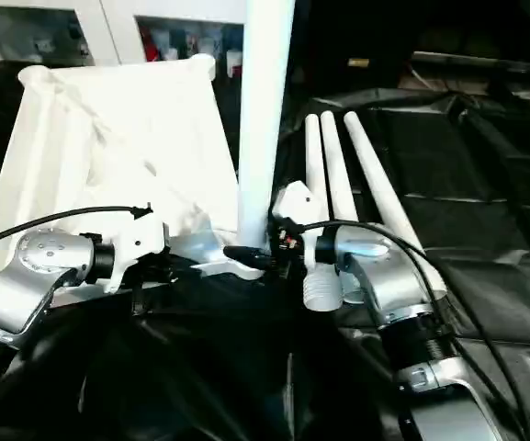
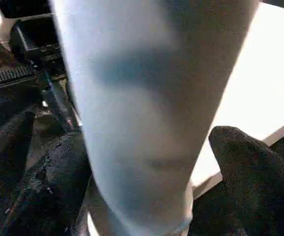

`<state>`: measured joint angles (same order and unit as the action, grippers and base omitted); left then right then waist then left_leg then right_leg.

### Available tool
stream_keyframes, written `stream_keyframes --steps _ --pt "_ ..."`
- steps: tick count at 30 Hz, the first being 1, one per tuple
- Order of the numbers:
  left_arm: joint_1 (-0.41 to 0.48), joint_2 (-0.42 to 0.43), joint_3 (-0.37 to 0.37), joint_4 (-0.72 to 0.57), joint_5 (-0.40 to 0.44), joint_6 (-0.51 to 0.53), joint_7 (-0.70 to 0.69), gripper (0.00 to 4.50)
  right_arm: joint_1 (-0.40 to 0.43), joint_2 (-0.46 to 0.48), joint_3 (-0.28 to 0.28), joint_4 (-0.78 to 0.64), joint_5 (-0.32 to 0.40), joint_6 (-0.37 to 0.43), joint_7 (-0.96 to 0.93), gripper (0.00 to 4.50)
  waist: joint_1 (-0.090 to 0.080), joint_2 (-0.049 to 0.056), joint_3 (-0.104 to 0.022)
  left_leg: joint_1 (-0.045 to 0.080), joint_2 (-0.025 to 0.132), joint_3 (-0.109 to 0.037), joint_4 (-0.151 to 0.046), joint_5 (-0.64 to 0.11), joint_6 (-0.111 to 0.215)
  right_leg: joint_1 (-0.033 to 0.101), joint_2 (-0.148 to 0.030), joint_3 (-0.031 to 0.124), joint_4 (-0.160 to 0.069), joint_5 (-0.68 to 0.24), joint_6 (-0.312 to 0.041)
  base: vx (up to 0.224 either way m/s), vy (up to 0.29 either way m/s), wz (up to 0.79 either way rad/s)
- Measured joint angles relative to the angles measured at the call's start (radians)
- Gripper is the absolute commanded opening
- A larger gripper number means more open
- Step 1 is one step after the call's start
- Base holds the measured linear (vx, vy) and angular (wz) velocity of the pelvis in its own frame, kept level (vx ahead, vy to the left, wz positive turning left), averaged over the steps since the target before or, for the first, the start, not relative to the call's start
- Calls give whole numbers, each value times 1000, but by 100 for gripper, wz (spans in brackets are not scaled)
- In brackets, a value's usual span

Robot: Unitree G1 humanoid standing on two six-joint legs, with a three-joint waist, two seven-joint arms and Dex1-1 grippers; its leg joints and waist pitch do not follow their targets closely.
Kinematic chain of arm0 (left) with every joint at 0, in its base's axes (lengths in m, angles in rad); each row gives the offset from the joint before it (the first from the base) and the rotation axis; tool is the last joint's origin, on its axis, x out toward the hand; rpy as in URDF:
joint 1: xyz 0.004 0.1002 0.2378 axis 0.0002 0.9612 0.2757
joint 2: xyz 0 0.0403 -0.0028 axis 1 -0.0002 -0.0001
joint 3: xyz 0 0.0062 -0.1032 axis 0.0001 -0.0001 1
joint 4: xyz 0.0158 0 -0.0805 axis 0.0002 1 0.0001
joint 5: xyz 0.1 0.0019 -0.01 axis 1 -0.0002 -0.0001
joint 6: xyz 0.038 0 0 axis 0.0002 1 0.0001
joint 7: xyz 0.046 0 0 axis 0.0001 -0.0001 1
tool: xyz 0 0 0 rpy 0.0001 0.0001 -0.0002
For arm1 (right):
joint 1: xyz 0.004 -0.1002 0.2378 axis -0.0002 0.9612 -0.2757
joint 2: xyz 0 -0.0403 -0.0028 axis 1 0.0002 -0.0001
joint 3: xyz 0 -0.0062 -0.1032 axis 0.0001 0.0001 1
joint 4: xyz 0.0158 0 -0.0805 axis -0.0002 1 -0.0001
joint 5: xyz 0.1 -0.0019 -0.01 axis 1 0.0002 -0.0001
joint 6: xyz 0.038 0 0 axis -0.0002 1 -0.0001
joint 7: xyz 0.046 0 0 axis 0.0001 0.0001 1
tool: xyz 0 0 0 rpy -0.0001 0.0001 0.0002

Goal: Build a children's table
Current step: Rotate leg to tighten

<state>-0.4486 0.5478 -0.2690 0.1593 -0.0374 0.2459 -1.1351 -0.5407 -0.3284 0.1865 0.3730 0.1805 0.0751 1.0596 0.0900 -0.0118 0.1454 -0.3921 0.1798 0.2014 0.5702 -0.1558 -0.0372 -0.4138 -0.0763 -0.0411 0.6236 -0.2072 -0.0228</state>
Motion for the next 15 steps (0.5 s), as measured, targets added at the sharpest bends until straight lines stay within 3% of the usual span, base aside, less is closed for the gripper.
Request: stream_keyframes --steps 8,15 --pt "5 1 -4 4 0 -2 -1 0 26 -8 18 6 -15 -10 27 396 0 -1 -3 0 1 -1 9 0 -1 1 0 0 8 0 0 0 0 0" --pt "5 0 -5 11 0 -4 -6 0 26 -4 21 32 -27 -13 19 344 -1 -1 -8 -1 2 -2 14 -2 -2 1 0 0 10 1 0 0 0 0"
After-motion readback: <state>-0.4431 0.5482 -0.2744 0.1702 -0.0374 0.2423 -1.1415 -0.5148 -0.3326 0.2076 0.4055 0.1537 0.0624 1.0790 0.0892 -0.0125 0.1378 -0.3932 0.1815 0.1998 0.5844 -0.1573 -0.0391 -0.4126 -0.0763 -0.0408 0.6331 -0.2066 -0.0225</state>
